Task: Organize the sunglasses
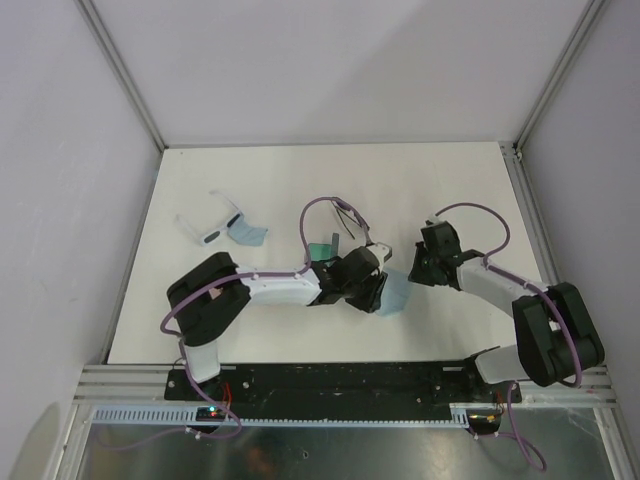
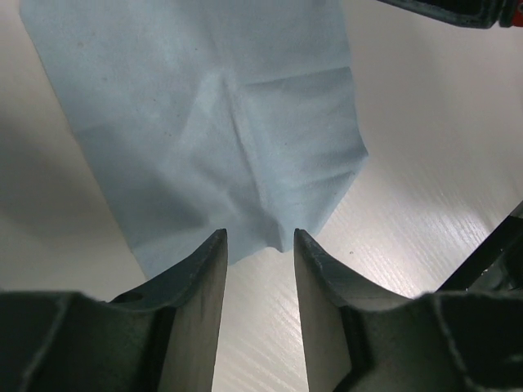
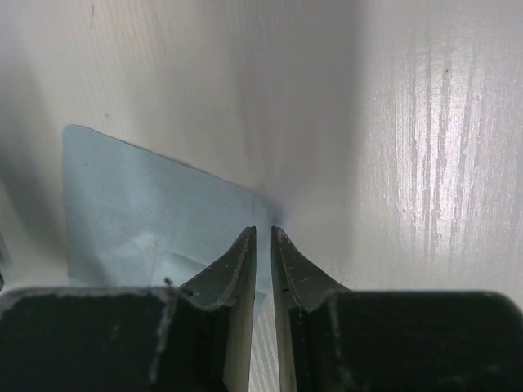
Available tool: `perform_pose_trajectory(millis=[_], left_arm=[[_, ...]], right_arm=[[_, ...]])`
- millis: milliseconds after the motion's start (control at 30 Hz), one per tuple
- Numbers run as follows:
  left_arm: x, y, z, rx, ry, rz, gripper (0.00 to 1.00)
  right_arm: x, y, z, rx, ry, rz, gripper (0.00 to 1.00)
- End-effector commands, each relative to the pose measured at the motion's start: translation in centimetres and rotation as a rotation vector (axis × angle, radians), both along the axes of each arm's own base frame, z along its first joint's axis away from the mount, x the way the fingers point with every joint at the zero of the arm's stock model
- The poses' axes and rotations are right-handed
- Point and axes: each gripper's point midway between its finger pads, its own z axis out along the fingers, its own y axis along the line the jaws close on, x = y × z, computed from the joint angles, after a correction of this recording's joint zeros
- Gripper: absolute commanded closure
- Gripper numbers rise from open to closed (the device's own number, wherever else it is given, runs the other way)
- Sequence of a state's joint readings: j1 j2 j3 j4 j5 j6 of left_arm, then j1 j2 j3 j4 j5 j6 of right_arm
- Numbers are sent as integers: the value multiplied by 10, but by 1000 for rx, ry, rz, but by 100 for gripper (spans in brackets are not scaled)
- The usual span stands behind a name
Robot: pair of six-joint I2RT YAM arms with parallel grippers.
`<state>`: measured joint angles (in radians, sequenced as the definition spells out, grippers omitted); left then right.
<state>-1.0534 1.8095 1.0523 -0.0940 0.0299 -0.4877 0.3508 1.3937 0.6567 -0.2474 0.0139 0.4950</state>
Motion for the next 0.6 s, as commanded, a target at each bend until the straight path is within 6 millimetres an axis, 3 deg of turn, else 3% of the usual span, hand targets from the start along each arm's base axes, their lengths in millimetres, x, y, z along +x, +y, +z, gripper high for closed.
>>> perform_pose_trajectory(millis=[0, 267, 367, 467, 567], left_arm=[[5, -12, 7, -5, -35, -30, 57], [3, -11, -9, 46, -25, -37, 62], [0, -11, -17, 69, -17, -44, 72], [-3, -11, -21, 83, -12, -54, 93], [-5, -11, -16, 74, -15, -61, 99]], right_arm=[[2, 1, 11, 23, -26, 19, 82], [3, -3, 18, 39, -40, 12, 79], [3, -4, 22, 47, -48, 8, 79], [4, -5, 25, 52, -57, 13, 77], [4, -3, 27, 60, -62, 25, 74]])
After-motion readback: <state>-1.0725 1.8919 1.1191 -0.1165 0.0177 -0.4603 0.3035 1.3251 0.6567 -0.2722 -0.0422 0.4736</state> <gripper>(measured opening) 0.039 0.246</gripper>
